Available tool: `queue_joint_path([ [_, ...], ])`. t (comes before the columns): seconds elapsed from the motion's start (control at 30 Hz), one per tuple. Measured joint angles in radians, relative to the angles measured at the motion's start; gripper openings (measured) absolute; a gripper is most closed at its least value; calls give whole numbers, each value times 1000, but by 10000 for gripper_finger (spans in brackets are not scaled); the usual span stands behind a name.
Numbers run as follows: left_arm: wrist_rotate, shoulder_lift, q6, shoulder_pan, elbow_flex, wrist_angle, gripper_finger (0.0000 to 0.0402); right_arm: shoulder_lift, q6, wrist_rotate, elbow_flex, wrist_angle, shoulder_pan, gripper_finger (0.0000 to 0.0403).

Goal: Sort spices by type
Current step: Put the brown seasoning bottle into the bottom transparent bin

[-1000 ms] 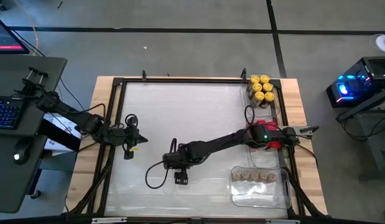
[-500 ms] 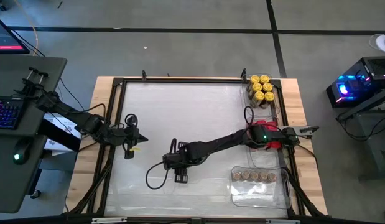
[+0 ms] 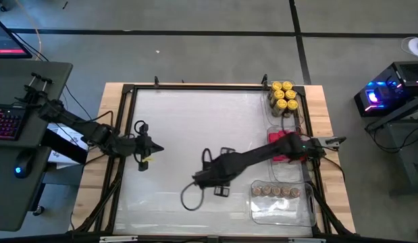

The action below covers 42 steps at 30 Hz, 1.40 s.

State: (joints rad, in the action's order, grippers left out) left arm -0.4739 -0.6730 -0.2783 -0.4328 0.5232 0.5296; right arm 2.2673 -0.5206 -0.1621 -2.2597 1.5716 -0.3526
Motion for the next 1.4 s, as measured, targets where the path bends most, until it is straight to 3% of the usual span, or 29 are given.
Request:
queue_joint_path([
  [0.13, -1, -15, 46, 21, 0, -70, 0, -110, -204, -32, 25, -9, -78, 172],
  [0.23, 5, -25, 46, 36, 1, -90, 0, -203, -437, -35, 125, -2, -162, 172],
  [0.37, 21, -48, 46, 50, 0, -96, 0, -329, -896, 2, 329, -2, -298, 172],
  [0.5, 27, -74, 47, 60, 0, -110, 0, -418, -1371, 114, 514, -45, -432, 172],
  [0.63, 30, -93, 47, 71, 0, -117, 0, -478, -1658, 164, 645, -156, -522, 175],
  [0.8, 39, -106, 63, 92, 0, -141, 0, -487, -1723, 197, 766, -222, -561, 176],
  [1.07, 51, -108, 90, 125, 0, -155, 0, -487, -1709, 149, 938, -379, -524, 179],
  [1.4, 64, -108, 91, 134, 0, -154, 0, -487, -1694, 128, 1014, -439, -511, 182],
])
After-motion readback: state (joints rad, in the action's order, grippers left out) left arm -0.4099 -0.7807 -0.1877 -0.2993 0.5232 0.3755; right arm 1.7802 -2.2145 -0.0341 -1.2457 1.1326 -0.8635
